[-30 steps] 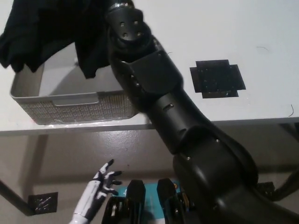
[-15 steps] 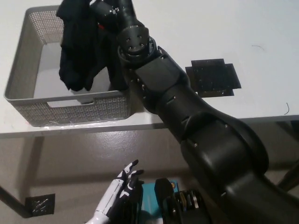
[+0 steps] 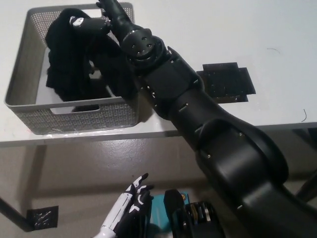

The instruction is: Use the right hand to pick up a t shirt on the right hand side and place it into a contianer on the left side

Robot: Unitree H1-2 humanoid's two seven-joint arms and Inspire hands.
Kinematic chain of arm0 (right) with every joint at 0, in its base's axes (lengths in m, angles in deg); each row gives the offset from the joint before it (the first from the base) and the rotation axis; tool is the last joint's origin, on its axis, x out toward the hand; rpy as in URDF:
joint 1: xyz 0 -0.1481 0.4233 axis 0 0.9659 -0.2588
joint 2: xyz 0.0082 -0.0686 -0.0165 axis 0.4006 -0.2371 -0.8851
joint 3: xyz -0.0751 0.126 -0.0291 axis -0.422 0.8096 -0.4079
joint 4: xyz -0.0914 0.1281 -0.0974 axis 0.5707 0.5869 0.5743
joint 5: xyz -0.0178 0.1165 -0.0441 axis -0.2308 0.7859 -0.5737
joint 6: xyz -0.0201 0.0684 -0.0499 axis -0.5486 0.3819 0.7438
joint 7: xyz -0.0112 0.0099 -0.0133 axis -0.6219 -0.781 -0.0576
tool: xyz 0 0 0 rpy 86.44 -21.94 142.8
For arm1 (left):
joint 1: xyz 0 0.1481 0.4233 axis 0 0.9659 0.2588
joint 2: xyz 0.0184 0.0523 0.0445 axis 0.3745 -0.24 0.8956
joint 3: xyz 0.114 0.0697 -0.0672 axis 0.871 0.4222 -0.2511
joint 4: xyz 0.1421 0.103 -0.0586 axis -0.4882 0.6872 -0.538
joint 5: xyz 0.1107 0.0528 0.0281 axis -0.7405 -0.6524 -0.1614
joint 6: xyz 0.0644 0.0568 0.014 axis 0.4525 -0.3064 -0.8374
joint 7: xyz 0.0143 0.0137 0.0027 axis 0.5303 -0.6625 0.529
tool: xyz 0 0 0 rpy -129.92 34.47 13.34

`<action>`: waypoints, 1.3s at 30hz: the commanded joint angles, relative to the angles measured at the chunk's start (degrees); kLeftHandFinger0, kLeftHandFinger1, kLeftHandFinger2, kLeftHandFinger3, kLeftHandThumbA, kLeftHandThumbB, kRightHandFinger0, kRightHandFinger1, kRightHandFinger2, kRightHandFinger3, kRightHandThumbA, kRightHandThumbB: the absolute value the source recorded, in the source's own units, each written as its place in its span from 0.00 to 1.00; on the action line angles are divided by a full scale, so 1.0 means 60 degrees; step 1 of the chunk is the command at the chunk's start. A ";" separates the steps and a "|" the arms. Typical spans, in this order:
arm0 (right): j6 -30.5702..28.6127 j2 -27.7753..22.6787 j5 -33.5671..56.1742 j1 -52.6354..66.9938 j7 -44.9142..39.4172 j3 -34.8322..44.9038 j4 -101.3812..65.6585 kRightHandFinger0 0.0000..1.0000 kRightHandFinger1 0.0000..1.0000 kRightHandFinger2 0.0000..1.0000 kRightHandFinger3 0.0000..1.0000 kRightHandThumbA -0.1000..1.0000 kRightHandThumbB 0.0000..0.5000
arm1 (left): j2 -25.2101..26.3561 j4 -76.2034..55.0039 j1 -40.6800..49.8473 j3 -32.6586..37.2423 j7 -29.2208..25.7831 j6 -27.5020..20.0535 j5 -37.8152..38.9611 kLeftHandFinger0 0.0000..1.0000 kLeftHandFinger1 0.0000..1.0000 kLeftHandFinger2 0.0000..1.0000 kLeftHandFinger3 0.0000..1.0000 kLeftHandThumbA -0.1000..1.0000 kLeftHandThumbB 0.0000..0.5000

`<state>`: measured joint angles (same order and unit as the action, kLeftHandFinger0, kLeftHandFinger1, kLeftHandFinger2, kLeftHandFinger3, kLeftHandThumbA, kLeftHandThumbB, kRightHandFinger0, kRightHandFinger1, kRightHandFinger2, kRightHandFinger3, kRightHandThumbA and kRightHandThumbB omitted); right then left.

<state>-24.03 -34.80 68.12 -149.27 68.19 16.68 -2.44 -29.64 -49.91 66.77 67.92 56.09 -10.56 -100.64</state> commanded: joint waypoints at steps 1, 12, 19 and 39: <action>0.0068 -0.0752 -0.0677 0.0299 -0.1267 -0.0709 -0.2326 1.00 1.00 1.00 1.00 0.95 1.00 | 0.0193 -0.0246 0.0123 -0.0221 0.0012 -0.0232 0.0214 0.65 0.72 0.85 1.00 0.97 0.40; 0.0741 -0.3796 -0.2227 0.4877 -0.2228 -0.1509 -1.2113 1.00 1.00 1.00 1.00 0.99 0.92 | 0.0617 0.0258 0.0086 -0.0847 -0.0261 -0.0825 0.0440 0.60 0.71 0.82 1.00 0.95 0.45; 0.0896 -0.4965 -0.0922 0.8864 -0.2155 0.0011 -1.6549 1.00 1.00 1.00 1.00 0.84 0.76 | 0.0822 0.0293 0.0383 -0.1102 -0.0356 -0.0928 0.0408 0.58 0.71 0.84 1.00 1.00 0.43; -0.1417 -0.5143 0.0052 1.3577 -0.0537 0.1598 -1.8359 1.00 1.00 1.00 1.00 0.81 0.63 | 0.0714 0.0469 0.0821 -0.1191 -0.0577 -0.1201 0.0321 0.63 0.75 0.88 1.00 1.00 0.39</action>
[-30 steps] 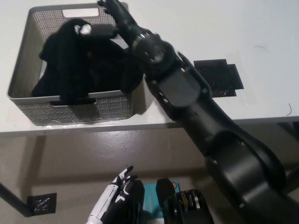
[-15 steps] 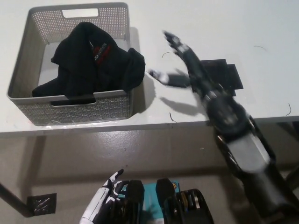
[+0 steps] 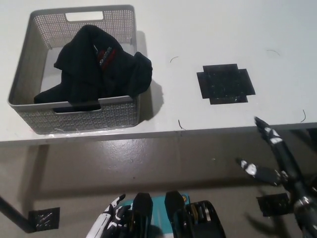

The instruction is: Use the right hand to pick up a t shirt on the right hand side and place it into a contianer on the left side

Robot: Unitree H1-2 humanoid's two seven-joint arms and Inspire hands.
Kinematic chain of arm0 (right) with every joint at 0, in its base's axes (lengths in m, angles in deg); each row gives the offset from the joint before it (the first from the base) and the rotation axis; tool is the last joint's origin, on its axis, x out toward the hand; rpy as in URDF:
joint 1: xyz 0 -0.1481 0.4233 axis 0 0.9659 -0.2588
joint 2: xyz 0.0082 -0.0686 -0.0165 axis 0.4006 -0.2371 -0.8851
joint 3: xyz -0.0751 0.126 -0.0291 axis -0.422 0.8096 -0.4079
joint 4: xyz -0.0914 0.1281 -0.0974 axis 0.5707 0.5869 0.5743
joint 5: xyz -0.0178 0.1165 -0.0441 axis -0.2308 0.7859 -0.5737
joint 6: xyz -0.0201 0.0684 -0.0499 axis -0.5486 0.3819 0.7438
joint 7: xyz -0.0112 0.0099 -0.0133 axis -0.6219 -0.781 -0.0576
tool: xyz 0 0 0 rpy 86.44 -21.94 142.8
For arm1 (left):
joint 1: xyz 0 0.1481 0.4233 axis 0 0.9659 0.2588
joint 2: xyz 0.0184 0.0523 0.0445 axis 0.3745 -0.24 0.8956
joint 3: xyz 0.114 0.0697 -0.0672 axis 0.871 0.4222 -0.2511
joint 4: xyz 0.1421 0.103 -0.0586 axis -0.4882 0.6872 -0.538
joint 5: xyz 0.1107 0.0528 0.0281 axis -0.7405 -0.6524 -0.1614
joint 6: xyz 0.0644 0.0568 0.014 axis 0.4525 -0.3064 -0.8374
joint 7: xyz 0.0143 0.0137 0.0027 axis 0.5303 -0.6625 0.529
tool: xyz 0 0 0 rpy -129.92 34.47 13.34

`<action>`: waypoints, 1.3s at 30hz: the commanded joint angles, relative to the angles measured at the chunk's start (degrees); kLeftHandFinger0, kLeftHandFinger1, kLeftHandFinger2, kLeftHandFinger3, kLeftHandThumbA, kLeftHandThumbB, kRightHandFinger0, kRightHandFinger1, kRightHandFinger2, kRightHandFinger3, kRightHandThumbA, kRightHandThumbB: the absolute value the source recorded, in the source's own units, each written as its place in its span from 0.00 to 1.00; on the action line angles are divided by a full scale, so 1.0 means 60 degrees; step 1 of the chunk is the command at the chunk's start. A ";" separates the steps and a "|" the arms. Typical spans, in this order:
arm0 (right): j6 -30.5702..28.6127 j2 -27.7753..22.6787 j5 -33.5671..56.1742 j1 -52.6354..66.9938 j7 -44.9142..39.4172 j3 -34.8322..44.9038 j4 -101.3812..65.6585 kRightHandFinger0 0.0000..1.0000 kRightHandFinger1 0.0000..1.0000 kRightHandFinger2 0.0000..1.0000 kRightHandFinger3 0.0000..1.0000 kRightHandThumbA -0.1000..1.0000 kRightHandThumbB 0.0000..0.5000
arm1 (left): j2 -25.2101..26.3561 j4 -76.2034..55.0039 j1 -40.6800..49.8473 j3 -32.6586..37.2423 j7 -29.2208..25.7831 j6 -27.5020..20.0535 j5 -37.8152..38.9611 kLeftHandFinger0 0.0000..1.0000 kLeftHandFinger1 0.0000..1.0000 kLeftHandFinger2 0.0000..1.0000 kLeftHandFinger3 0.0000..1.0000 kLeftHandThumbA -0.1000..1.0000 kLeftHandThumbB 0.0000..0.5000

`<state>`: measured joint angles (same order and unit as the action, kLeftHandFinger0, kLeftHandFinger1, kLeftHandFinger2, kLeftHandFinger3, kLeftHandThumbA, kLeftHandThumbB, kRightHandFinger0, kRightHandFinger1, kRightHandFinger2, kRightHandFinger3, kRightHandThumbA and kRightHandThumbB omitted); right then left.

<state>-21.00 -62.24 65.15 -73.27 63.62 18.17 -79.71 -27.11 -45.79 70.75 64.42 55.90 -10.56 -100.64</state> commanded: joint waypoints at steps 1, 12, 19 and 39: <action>-0.1975 -0.0506 0.0449 0.1047 0.0271 0.1353 -0.5577 1.00 1.00 1.00 1.00 0.83 0.63 | 0.0292 -0.0220 0.0144 -0.0618 -0.0550 -0.1180 0.0314 0.62 0.75 0.89 1.00 1.00 0.39; -0.2805 -0.0120 0.0217 0.3139 0.0239 0.1443 -0.5604 1.00 1.00 1.00 1.00 0.84 0.61 | 0.0222 -0.0086 0.0126 -0.0884 -0.0520 -0.1388 0.0328 0.60 0.73 0.86 1.00 1.00 0.41; -0.4205 -0.0004 0.0138 0.4455 0.0181 0.1437 -0.3203 1.00 1.00 1.00 1.00 0.82 0.49 | 0.0081 0.0132 0.0142 -0.1126 -0.0529 -0.1791 0.0561 0.60 0.75 0.89 1.00 1.00 0.35; -0.5309 -0.0311 -0.1357 0.3694 0.0852 0.0658 0.2664 1.00 1.00 1.00 1.00 0.91 0.28 | -0.0154 0.0281 0.0066 -0.1541 -0.1310 -0.2289 0.0750 0.81 0.96 1.00 1.00 1.00 0.47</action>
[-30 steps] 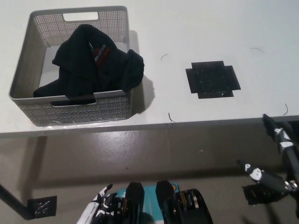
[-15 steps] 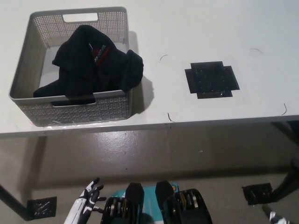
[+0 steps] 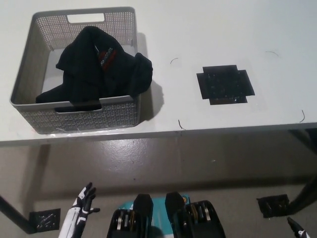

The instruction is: Use the right hand to pick up a t shirt on the right hand side and place it into a contianer on the left side

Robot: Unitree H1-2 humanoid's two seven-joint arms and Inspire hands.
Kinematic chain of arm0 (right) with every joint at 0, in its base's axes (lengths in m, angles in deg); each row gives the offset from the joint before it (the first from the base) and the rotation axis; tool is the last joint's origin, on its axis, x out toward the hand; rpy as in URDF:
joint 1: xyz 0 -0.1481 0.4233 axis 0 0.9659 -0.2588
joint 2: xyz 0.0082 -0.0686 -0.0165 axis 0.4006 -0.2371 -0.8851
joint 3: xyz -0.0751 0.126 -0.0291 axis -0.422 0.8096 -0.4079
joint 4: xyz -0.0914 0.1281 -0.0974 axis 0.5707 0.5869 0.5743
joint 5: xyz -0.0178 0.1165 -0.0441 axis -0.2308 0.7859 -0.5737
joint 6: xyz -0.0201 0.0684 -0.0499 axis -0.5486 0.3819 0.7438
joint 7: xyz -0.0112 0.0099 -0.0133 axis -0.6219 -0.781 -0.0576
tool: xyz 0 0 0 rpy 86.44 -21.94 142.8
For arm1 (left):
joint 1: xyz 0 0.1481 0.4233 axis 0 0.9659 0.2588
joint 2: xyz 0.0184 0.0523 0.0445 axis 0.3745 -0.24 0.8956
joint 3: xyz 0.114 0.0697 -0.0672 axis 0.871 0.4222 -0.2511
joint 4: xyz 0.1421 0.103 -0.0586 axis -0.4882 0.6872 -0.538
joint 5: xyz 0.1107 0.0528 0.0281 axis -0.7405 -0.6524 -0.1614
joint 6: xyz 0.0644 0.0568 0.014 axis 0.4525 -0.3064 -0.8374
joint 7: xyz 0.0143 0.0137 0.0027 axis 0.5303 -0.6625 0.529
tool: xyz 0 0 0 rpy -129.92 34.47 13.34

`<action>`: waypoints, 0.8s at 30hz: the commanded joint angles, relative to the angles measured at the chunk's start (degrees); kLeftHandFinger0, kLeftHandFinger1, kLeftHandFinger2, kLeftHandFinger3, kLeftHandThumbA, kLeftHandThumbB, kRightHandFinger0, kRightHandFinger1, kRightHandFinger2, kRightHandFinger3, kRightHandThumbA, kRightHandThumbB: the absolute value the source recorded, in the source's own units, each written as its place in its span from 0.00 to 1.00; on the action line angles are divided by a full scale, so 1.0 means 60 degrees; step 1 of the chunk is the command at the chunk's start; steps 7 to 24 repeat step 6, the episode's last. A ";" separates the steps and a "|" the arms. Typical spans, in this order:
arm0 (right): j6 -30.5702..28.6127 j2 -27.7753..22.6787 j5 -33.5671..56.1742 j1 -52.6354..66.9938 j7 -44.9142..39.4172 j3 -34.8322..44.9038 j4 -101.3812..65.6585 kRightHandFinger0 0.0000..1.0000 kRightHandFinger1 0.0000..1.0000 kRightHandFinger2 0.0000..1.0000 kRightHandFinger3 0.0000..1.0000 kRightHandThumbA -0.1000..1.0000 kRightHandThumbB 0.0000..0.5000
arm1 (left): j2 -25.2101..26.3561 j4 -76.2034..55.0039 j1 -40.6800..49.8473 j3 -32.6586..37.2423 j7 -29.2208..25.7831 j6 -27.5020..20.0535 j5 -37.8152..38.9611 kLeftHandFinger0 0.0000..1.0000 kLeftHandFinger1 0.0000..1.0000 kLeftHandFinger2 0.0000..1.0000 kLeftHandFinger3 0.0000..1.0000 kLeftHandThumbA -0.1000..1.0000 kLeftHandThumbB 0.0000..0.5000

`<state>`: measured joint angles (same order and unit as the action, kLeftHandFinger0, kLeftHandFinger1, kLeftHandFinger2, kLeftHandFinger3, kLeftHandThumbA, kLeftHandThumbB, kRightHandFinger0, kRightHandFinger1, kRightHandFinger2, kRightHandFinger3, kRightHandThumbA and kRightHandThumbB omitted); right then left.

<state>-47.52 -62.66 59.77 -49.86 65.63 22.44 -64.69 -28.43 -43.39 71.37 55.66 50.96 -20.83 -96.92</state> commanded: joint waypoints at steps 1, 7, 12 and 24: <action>-0.0890 -0.0266 -0.0497 -0.0262 0.0552 -0.0066 0.0301 1.00 1.00 1.00 1.00 0.94 0.31 | 0.0082 -0.0110 -0.0027 -0.0086 -0.0511 -0.0579 0.0062 0.81 0.96 1.00 1.00 1.00 0.49; -0.0890 -0.0365 -0.0501 -0.0354 0.0659 -0.0159 0.0546 1.00 1.00 1.00 1.00 0.94 0.31 | 0.0163 -0.0180 0.0009 0.0024 -0.0612 -0.0579 -0.0092 0.80 0.96 1.00 1.00 1.00 0.44; -0.0890 -0.0365 -0.0501 -0.0354 0.0659 -0.0159 0.0546 1.00 1.00 1.00 1.00 0.94 0.31 | 0.0163 -0.0180 0.0009 0.0024 -0.0612 -0.0579 -0.0092 0.80 0.96 1.00 1.00 1.00 0.44; -0.0890 -0.0365 -0.0501 -0.0354 0.0659 -0.0159 0.0546 1.00 1.00 1.00 1.00 0.94 0.31 | 0.0163 -0.0180 0.0009 0.0024 -0.0612 -0.0579 -0.0092 0.80 0.96 1.00 1.00 1.00 0.44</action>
